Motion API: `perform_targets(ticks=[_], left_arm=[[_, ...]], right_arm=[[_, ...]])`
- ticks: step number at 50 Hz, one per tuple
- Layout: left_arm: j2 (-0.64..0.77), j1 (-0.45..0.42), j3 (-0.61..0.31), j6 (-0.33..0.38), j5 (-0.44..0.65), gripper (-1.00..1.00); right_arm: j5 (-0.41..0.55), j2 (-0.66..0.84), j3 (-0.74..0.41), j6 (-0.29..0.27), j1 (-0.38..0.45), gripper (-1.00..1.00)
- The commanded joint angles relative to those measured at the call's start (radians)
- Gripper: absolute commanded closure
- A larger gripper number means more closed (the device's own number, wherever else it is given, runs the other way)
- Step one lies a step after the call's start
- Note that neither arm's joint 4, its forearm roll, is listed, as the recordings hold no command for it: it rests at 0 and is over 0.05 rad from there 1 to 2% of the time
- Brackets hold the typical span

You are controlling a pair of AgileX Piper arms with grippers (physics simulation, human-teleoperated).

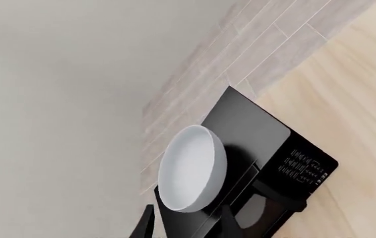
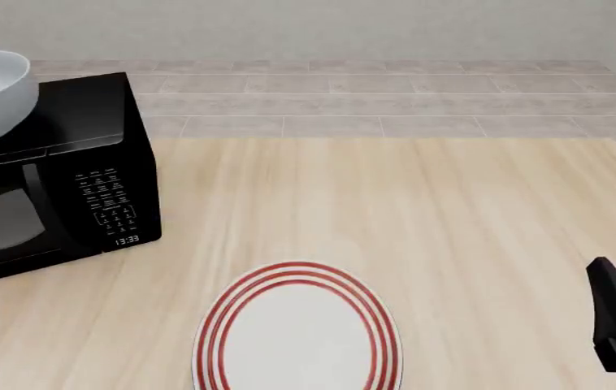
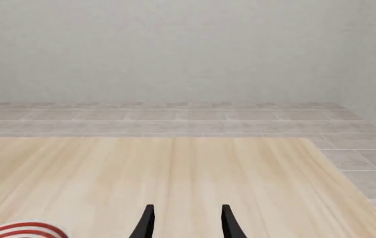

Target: Pick up the white bowl and put it on the plate.

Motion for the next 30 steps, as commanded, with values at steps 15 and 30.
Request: perform_targets(ticks=[15, 30], left_arm=[[0.075, 0.009, 0.158, -0.001, -0.196, -1.00], [0.140, 0.039, 0.170, -0.006, -0.288, -1.00]], right_arm=[[0.000, 0.000, 0.000, 0.000, 0.000, -1.00], [0.000, 0.000, 0.000, 0.000, 0.000, -1.00]])
